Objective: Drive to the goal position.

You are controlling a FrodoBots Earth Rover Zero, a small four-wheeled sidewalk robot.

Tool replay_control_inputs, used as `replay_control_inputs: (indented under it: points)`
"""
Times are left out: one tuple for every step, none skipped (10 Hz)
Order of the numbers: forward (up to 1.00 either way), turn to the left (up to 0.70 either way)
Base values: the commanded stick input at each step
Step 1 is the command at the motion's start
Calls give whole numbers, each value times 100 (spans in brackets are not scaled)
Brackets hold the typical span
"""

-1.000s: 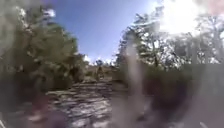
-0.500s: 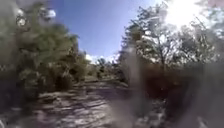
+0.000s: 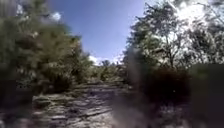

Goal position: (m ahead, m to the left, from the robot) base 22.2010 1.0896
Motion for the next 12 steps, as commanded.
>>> replay_control_inputs:
  points:
    - [70, 0]
    - [70, 0]
    - [70, 0]
    - [70, 0]
    - [70, 0]
    - [70, 1]
    - [70, 12]
    - [70, 14]
    - [70, 5]
    - [70, 2]
    - [70, 0]
    - [70, 0]
